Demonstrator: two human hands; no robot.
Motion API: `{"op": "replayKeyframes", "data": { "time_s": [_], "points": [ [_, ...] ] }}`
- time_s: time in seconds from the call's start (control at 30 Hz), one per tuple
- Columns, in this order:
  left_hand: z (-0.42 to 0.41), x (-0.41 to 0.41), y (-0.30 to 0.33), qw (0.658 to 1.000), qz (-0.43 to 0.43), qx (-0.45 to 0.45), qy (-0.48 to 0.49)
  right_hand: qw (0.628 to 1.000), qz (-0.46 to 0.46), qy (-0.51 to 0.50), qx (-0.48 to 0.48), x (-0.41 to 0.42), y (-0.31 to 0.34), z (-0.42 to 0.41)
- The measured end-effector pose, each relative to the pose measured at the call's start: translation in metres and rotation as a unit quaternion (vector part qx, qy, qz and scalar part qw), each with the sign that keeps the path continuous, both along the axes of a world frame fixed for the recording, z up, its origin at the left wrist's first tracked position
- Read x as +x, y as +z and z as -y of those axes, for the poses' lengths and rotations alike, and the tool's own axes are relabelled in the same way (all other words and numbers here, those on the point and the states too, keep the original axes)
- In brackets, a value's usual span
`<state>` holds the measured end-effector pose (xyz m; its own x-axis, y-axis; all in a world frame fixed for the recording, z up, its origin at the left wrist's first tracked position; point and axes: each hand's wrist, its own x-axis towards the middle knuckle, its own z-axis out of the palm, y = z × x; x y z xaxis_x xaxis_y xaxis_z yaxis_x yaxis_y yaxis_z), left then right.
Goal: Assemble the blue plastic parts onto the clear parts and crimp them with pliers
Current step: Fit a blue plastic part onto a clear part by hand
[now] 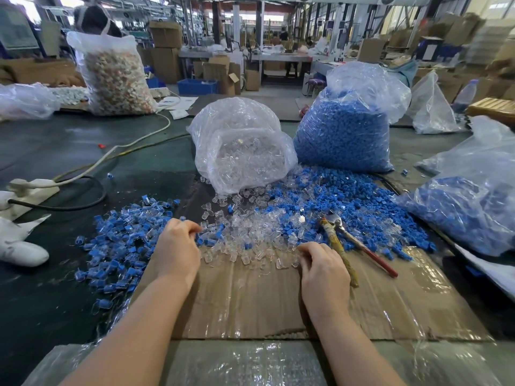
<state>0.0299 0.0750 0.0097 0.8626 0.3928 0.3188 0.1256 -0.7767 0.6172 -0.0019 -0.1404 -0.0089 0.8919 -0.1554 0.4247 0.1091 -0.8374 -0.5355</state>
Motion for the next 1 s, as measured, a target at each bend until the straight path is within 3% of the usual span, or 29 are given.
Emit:
{"op": "replayKeyframes", "data": {
  "time_s": [0.2, 0.3, 0.43, 0.53, 0.6, 0.83, 1.0],
  "points": [
    [-0.002, 0.000, -0.014, 0.999, -0.037, 0.034, 0.020, 1.000, -0.003, -0.001, -0.002, 0.000, 0.000, 0.000],
    [0.010, -0.004, -0.009, 0.999, 0.015, 0.030, 0.016, 1.000, -0.008, -0.003, -0.004, 0.000, -0.001, 0.000],
    [0.047, -0.015, 0.004, 0.986, 0.074, -0.047, -0.139, 1.000, -0.006, -0.004, 0.001, 0.000, 0.000, 0.000],
    [0.076, -0.022, 0.003, 0.960, 0.036, -0.035, -0.275, 1.000, 0.000, 0.001, 0.014, 0.000, 0.000, 0.000],
    [0.089, -0.025, -0.003, 0.951, 0.025, -0.034, -0.306, 1.000, 0.017, 0.012, 0.023, -0.001, 0.001, 0.001],
    [0.099, -0.030, -0.012, 0.953, 0.052, -0.126, -0.269, 0.989, 0.078, 0.113, 0.046, -0.005, 0.004, 0.000],
    [0.097, -0.030, -0.012, 0.957, 0.051, -0.137, -0.252, 0.984, 0.076, 0.149, 0.056, -0.007, 0.005, 0.000]
  ]
}}
